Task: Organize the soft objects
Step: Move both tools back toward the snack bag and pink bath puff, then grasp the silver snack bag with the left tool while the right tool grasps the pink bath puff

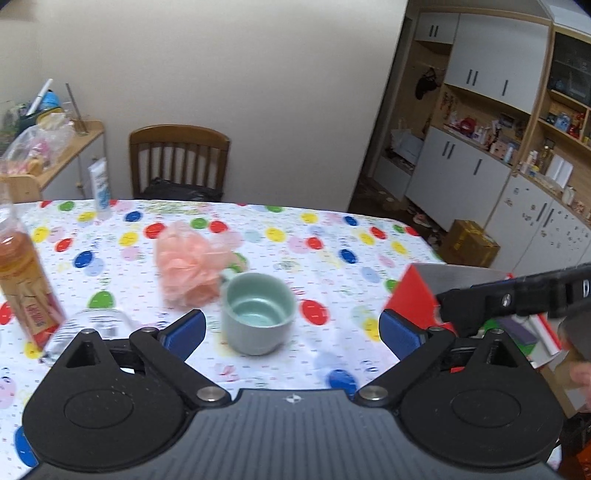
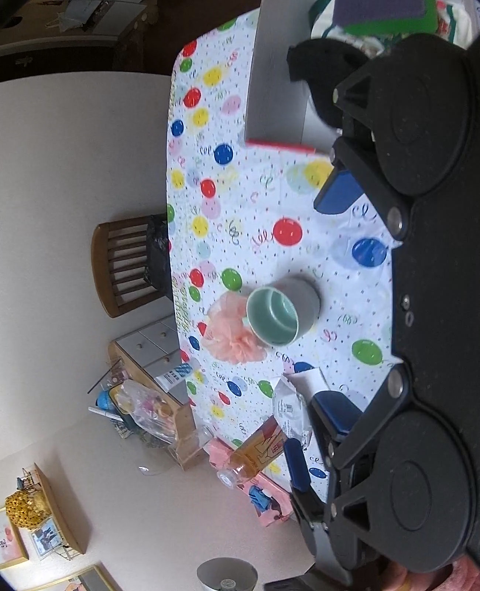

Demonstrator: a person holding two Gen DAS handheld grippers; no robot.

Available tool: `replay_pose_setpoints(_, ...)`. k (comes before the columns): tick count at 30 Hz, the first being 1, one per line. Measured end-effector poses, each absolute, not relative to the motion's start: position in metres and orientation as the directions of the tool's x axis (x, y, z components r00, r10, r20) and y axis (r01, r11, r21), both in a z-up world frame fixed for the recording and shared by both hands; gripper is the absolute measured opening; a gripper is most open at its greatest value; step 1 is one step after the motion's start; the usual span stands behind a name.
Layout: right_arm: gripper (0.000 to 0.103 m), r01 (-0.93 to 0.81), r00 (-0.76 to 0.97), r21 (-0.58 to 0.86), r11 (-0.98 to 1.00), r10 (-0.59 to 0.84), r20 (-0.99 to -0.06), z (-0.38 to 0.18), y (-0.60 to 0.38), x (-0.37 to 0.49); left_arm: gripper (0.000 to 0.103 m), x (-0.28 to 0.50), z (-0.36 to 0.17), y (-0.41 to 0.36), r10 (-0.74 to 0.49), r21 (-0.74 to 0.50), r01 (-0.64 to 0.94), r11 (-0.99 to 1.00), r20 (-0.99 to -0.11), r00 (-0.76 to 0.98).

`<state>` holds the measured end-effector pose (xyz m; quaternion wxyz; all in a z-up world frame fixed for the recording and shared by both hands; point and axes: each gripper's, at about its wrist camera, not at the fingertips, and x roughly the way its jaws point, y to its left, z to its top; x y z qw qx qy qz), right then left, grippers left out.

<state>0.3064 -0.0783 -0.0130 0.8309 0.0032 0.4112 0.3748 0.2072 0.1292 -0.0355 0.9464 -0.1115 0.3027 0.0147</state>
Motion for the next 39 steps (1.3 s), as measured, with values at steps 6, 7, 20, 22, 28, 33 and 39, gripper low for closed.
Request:
replay_pose_setpoints(6, 0.102, -0.628, 0.361, 0.305, 0.716, 0.614, -0.702, -0.020, -0.035, 0.319, 0.101, 0.198, -0.049, 0.168, 0.049, -0.164, -0.176, 0.971, -0.579, 0.814)
replay_pose_setpoints(7, 0.102, -0.629, 0.358, 0.301, 0.716, 0.611, -0.706, -0.021, -0.027, 0.321, 0.101, 0.197, -0.052, 0.174, 0.069, -0.159, -0.194, 0.968, -0.578, 0.813)
replay_pose_setpoints(20, 0.102, -0.680, 0.315, 0.245, 0.692, 0.577, -0.754, -0.040, 0.077, 0.359, 0.101, 0.195, -0.094, 0.238, 0.223, -0.087, -0.339, 0.937, -0.599, 0.769)
replay_pose_setpoints(22, 0.102, -0.684, 0.311, 0.236, 0.690, 0.569, -0.762, -0.044, 0.091, 0.365, 0.101, 0.197, -0.101, 0.246, 0.252, -0.069, -0.366, 0.928, -0.606, 0.754)
replay_pose_setpoints(28, 0.102, -0.701, 0.300, 0.202, 0.684, 0.540, -0.787, -0.055, 0.129, 0.385, 0.101, 0.205, -0.114, 0.274, 0.310, -0.053, -0.436, 0.898, -0.627, 0.714)
replay_pose_setpoints(33, 0.102, -0.713, 0.294, 0.175, 0.679, 0.516, -0.805, -0.064, 0.153, 0.403, 0.101, 0.208, -0.124, 0.297, 0.279, -0.059, -0.419, 0.906, -0.661, 0.697)
replay_pose_setpoints(39, 0.102, -0.721, 0.290, 0.145, 0.677, 0.485, -0.825, -0.082, 0.182, 0.422, 0.101, 0.218, -0.143, 0.304, 0.207, -0.065, -0.356, 0.932, -0.712, 0.671)
